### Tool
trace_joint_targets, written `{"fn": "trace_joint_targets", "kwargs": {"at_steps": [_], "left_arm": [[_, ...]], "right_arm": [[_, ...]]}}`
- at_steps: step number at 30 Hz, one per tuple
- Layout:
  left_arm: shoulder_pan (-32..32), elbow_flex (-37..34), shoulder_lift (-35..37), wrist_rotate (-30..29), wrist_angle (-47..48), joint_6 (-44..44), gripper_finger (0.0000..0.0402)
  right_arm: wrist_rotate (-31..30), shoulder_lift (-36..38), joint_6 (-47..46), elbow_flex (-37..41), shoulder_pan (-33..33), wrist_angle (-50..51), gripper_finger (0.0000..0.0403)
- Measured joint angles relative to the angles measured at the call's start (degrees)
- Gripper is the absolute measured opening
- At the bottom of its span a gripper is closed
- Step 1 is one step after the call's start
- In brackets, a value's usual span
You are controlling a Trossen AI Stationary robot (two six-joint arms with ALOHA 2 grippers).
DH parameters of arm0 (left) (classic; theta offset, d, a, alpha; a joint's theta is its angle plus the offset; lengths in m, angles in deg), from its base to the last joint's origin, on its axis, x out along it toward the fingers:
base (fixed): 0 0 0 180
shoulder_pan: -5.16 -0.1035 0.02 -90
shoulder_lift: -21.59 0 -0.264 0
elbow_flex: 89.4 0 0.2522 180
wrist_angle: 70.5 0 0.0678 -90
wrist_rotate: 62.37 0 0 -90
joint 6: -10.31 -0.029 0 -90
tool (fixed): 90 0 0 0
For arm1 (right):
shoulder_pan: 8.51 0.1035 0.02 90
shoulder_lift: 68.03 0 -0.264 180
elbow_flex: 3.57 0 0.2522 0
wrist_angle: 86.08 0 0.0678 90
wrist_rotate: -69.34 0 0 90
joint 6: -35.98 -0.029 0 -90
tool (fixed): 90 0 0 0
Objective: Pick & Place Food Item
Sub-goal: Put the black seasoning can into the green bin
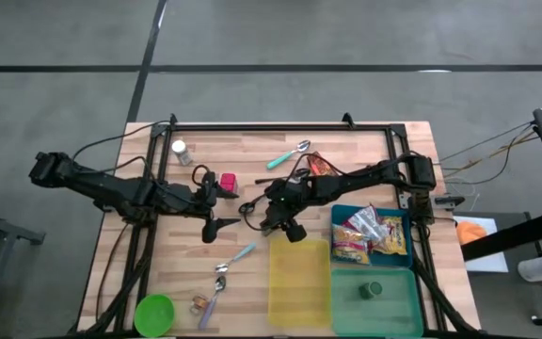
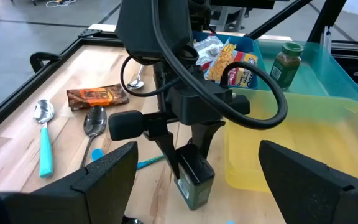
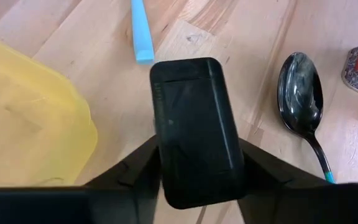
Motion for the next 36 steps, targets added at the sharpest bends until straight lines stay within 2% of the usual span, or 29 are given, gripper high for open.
{"fn": "trace_joint_targets", "kwargs": {"at_steps": [4,27,36], "left_arm": [[0.0,0.0,0.0,0.0,0.0,0.0,0.0338],[0.0,0.0,0.0,0.0,0.0,0.0,0.0337],[0.0,0.0,0.0,0.0,0.6,0.1,0.0337]], "right_arm": [[0.0,0.0,0.0,0.0,0.0,0.0,0.0117],[0.1,0.4,0.0,0.0,0.0,1.0,0.0124],[0.1,6.3,-0.6,0.0,0.0,2.9,0.0118]]}}
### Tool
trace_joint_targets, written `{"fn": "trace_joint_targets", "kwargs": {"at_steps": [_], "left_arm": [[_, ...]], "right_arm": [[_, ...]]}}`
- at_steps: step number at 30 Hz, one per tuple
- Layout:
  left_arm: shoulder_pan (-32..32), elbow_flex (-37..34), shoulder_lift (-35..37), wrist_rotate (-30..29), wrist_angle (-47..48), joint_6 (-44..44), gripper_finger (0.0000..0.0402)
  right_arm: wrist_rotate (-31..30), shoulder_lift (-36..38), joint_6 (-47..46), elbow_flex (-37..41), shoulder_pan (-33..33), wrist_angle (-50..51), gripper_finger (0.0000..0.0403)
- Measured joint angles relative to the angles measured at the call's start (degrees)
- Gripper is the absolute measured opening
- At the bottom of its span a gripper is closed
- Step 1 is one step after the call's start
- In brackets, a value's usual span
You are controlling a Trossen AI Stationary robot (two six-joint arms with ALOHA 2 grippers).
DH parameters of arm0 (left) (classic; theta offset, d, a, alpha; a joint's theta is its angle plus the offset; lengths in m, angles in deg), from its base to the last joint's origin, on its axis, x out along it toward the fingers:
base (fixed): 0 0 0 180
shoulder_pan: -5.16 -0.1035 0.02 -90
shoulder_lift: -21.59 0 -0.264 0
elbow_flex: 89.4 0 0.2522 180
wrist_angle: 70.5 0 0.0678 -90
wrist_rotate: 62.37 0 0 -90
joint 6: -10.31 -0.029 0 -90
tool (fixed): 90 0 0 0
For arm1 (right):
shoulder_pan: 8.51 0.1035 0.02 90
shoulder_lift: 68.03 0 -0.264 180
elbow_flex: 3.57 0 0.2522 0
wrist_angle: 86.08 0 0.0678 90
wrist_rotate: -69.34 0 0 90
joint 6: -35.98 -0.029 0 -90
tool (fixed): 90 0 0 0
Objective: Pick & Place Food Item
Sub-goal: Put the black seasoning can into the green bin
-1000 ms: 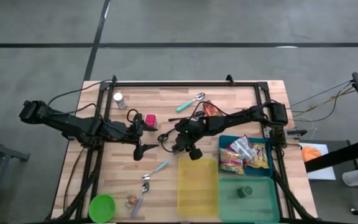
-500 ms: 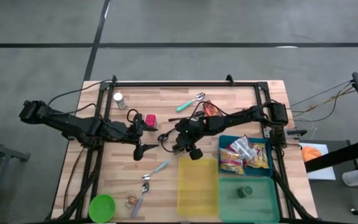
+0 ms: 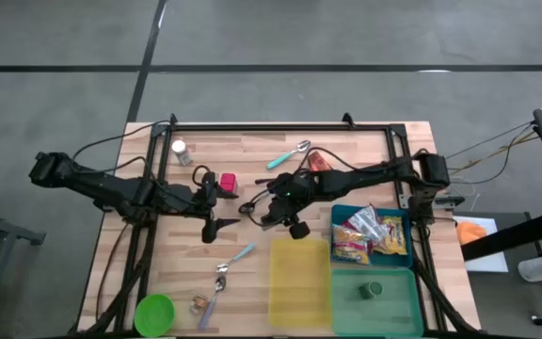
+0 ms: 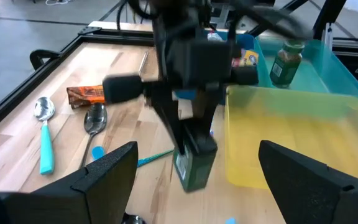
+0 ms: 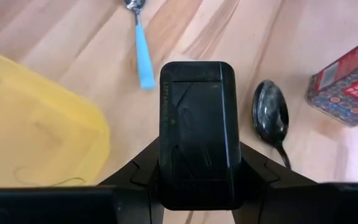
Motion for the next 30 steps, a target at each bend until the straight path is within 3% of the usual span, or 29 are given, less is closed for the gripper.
{"fn": "trace_joint_targets", "kwargs": {"at_steps": [16,23,30], "left_arm": [[0.0,0.0,0.0,0.0,1.7,0.1,0.0337],[0.0,0.0,0.0,0.0,2.0,0.0,0.0337],[0.0,0.0,0.0,0.0,2.0,-0.1,0.0338]], "right_arm": [[-0.9,18.0,-7.4,0.2,4.0,14.8,0.0118],[-7.0,24.3,-18.6,0.6,11.4,24.5,0.0133],[-20.4,28.0,-31.3,1.0,23.8,31.0,0.0118]]}}
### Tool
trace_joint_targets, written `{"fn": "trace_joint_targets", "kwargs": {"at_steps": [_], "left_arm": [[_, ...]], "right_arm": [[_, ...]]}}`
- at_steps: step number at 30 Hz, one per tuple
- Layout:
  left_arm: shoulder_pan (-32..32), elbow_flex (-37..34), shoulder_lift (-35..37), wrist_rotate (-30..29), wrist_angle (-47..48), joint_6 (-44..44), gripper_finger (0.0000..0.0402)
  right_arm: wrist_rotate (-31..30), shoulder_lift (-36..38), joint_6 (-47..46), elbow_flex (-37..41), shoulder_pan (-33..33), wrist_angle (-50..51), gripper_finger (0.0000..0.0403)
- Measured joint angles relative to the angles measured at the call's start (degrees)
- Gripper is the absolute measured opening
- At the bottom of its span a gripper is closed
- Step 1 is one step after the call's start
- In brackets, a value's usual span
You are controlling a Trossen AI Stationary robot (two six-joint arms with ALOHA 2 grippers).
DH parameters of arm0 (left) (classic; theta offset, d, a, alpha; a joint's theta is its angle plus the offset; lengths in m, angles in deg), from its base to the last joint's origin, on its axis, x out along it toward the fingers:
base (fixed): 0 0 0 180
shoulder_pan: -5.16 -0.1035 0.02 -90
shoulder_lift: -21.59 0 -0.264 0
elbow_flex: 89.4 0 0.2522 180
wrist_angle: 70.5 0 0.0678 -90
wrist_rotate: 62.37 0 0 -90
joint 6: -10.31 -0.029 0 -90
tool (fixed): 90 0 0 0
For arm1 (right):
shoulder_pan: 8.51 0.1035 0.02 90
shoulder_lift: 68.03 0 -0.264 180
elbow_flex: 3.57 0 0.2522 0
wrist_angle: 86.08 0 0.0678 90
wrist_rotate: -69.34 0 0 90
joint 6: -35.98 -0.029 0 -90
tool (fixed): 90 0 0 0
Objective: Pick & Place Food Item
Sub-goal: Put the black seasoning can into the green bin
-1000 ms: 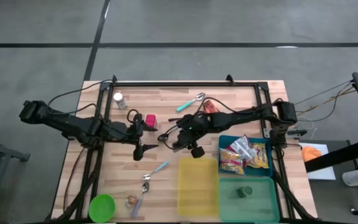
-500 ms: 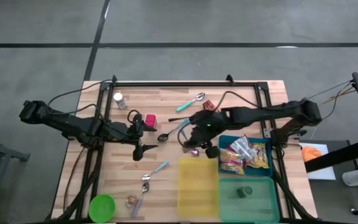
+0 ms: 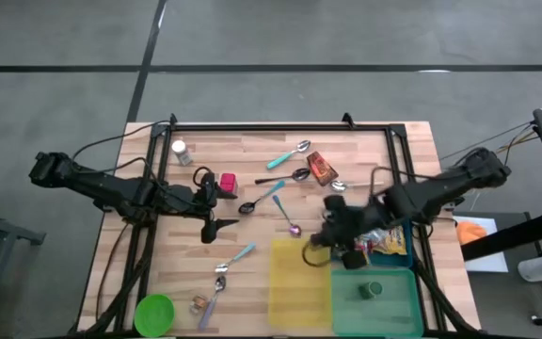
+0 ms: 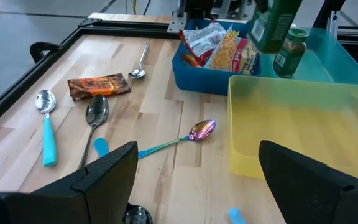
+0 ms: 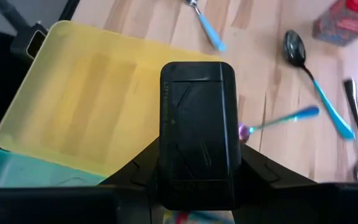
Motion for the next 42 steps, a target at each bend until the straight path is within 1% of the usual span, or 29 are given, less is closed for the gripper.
{"fn": "trace_joint_targets", "kwargs": {"at_steps": [5,9,13,16,19,23,25,29,32,36,39,42], "left_arm": [[0.0,0.0,0.0,0.0,0.0,0.0,0.0338],[0.0,0.0,0.0,0.0,0.0,0.0,0.0338],[0.0,0.0,0.0,0.0,0.0,0.0,0.0338],[0.0,0.0,0.0,0.0,0.0,0.0,0.0338],[0.0,0.0,0.0,0.0,0.0,0.0,0.0338],[0.0,0.0,0.0,0.0,0.0,0.0,0.0338],[0.0,0.0,0.0,0.0,0.0,0.0,0.0338],[0.0,0.0,0.0,0.0,0.0,0.0,0.0338],[0.0,0.0,0.0,0.0,0.0,0.0,0.0338],[0.0,0.0,0.0,0.0,0.0,0.0,0.0338],[0.0,0.0,0.0,0.0,0.0,0.1,0.0338],[0.0,0.0,0.0,0.0,0.0,0.1,0.0338]], "right_arm": [[-8.3,0.6,-13.9,2.5,9.4,1.1,0.0119],[-14.6,0.8,-25.0,5.8,16.8,0.9,0.0132],[-21.1,0.7,-37.0,9.3,23.8,-1.0,0.012],[-25.2,0.8,-45.0,11.9,28.1,-2.6,0.0118],[-27.8,0.7,-50.8,14.1,31.0,-3.4,0.0118],[-28.5,0.7,-57.0,16.7,32.5,-3.5,0.0135],[-28.5,0.7,-58.9,17.6,32.8,-3.8,0.0137],[-27.7,0.7,-61.6,19.1,32.8,-5.6,0.0118],[-27.5,0.8,-62.6,19.9,32.8,-7.9,0.0117],[-25.6,0.6,-63.6,21.5,32.8,-10.9,0.0118],[-24.5,0.7,-64.1,23.3,32.8,-14.6,0.0128],[-24.1,0.2,-64.8,24.9,32.8,-16.5,0.0129]]}}
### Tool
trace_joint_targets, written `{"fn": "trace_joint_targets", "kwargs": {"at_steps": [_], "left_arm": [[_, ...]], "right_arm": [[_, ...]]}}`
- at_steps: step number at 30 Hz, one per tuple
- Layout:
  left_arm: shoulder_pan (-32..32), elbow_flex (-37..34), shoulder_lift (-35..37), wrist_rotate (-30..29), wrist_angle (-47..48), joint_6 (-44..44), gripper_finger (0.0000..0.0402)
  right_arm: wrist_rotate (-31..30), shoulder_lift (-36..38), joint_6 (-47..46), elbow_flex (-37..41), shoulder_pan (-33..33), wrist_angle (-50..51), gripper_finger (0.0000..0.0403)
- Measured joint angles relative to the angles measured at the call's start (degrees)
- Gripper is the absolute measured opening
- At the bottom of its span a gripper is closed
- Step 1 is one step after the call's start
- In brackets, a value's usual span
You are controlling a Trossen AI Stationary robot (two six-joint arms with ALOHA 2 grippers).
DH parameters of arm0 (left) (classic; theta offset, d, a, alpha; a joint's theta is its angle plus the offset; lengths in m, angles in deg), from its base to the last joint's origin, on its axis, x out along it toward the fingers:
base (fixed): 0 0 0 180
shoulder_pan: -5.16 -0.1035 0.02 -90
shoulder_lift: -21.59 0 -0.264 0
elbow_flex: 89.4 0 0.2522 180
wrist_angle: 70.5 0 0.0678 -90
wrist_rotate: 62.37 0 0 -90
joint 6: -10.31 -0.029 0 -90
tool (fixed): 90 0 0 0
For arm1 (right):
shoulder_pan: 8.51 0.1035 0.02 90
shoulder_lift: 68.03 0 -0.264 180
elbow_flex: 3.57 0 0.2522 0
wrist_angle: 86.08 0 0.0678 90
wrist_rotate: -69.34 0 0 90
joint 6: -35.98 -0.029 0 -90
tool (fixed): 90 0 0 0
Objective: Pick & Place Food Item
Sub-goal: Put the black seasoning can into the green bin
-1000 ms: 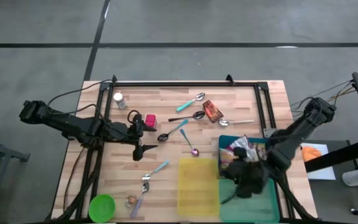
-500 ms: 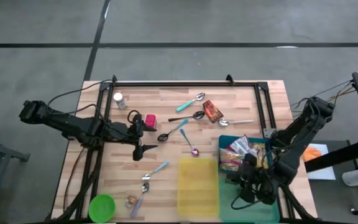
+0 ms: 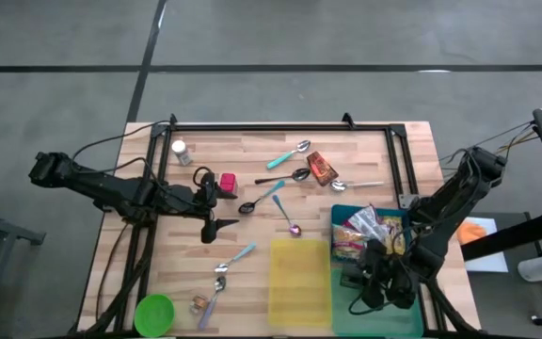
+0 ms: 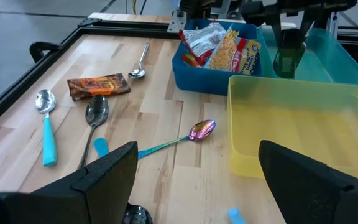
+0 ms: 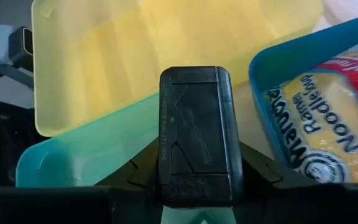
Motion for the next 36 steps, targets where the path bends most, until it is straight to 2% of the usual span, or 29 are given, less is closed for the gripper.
{"fn": "trace_joint_targets", "kwargs": {"at_steps": [8,15,30,36], "left_arm": [[0.0,0.0,0.0,0.0,0.0,0.1,0.0338],[0.0,0.0,0.0,0.0,0.0,0.1,0.0338],[0.0,0.0,0.0,0.0,0.0,-0.1,0.0337],[0.0,0.0,0.0,0.0,0.0,-0.1,0.0337]], "right_arm": [[1.6,-4.9,0.5,-0.3,0.0,-0.3,0.0117],[1.7,-9.2,0.7,-0.9,0.0,-0.3,0.0161],[2.6,-9.2,0.4,-2.7,-0.1,0.2,0.017],[2.6,-9.2,-6.7,-2.7,-0.2,3.3,0.0171]]}}
